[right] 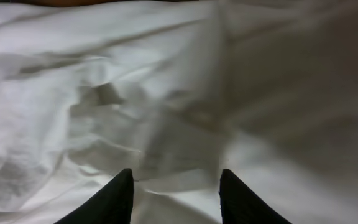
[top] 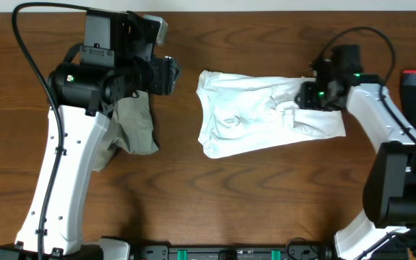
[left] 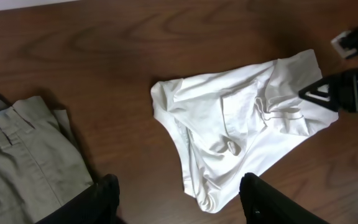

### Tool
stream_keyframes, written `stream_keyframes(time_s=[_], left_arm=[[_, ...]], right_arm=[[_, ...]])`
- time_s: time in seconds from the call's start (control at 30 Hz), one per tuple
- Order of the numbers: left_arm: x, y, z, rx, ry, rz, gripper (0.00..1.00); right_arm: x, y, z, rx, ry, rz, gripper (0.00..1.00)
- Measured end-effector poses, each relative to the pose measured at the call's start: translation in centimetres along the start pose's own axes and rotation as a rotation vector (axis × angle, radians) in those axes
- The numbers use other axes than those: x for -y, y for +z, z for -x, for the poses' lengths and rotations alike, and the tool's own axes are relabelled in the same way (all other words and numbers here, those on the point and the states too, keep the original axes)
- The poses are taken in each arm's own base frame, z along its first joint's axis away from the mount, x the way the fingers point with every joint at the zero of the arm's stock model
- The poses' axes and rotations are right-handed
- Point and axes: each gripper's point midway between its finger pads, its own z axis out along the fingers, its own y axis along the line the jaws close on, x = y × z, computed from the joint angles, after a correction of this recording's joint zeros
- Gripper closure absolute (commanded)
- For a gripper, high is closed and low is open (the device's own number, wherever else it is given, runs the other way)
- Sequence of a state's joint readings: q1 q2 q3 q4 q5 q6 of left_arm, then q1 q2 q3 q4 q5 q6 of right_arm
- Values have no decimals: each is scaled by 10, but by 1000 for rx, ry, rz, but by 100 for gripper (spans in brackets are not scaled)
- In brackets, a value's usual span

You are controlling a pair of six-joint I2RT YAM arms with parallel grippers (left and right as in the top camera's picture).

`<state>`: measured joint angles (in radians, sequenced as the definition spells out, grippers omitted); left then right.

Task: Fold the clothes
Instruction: 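Fold the right end leftward with the right gripper toward the center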

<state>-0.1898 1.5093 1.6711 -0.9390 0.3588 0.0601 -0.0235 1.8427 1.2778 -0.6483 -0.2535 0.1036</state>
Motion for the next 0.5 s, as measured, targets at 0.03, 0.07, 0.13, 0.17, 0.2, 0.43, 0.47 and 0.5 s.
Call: stream_keyframes(time_s=[0.03,0.07,0.13,0.17,0.2,0.43,0.47,0.5], left_arm=[[0,0,0,0,0,0,36],[0,0,0,0,0,0,36],[0,0,0,0,0,0,36],[0,0,0,0,0,0,36],[0,0,0,0,0,0,36],[0,0,0,0,0,0,36],[0,0,0,0,0,0,36],[0,0,0,0,0,0,36]], right_arm=[[3,-1,1,4,0,-2,78],[5,-1,2,6,0,-3,79],[7,-2,2,6,12,-4,81],[7,-2,2,6,12,-3,83],[7,-2,2,6,13,-4,83],[24,3,-5,2,98,-89,95],[27,5,-8,-2,116,-104,97],[31,8,-12,-7,141,-120,99]])
